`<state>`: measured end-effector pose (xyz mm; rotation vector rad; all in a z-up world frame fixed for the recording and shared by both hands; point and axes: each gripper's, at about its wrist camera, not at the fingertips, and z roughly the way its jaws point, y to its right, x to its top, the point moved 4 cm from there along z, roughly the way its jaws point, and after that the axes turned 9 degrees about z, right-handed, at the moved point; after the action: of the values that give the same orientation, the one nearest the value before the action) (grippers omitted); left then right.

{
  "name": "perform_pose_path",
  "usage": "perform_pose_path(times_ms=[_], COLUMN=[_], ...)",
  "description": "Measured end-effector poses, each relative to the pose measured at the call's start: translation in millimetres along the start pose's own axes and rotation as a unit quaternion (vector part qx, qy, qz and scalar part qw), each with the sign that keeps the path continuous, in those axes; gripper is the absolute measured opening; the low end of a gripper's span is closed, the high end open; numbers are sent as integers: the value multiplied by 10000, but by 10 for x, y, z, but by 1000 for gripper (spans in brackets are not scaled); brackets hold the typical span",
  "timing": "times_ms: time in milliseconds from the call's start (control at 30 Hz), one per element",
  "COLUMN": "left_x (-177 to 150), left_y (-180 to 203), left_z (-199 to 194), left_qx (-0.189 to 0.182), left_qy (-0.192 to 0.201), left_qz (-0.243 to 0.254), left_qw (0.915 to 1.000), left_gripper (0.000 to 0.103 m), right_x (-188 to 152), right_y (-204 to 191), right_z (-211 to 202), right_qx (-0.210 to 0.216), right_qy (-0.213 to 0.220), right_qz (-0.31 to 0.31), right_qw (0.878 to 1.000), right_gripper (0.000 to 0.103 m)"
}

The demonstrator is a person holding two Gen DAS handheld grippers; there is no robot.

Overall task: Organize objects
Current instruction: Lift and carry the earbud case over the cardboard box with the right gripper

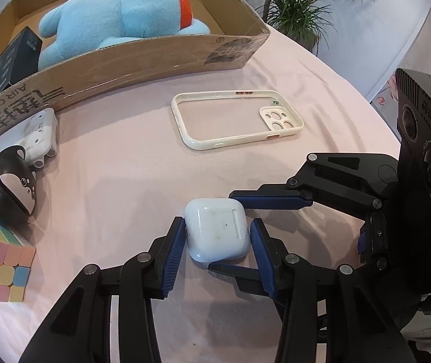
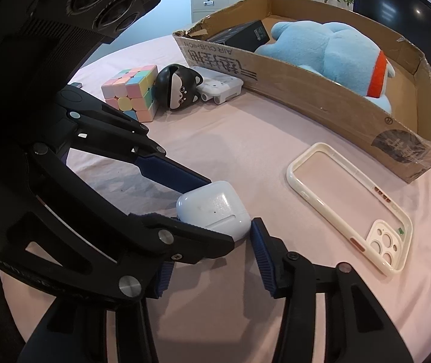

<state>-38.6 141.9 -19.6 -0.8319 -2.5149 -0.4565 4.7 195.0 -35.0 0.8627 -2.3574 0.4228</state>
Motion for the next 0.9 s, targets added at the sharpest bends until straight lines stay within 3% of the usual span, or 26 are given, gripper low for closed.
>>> perform_pose_path(times_ms=[467,900], left_x=[248,808], left_y=[27,15], left_z=[-208,-503], left_qx=[75,297], left_qy=[117,426], left_qz=[188,526], left_qw=[9997,9973], left_gripper=[42,41], right_x=[202,638], right_y=[71,274], right_z=[-187,-483], right_qx=[-139,-426], right_qy=[207,536], right_qz=[10,-139], right_qw=[9997,9976], right_gripper=[45,45])
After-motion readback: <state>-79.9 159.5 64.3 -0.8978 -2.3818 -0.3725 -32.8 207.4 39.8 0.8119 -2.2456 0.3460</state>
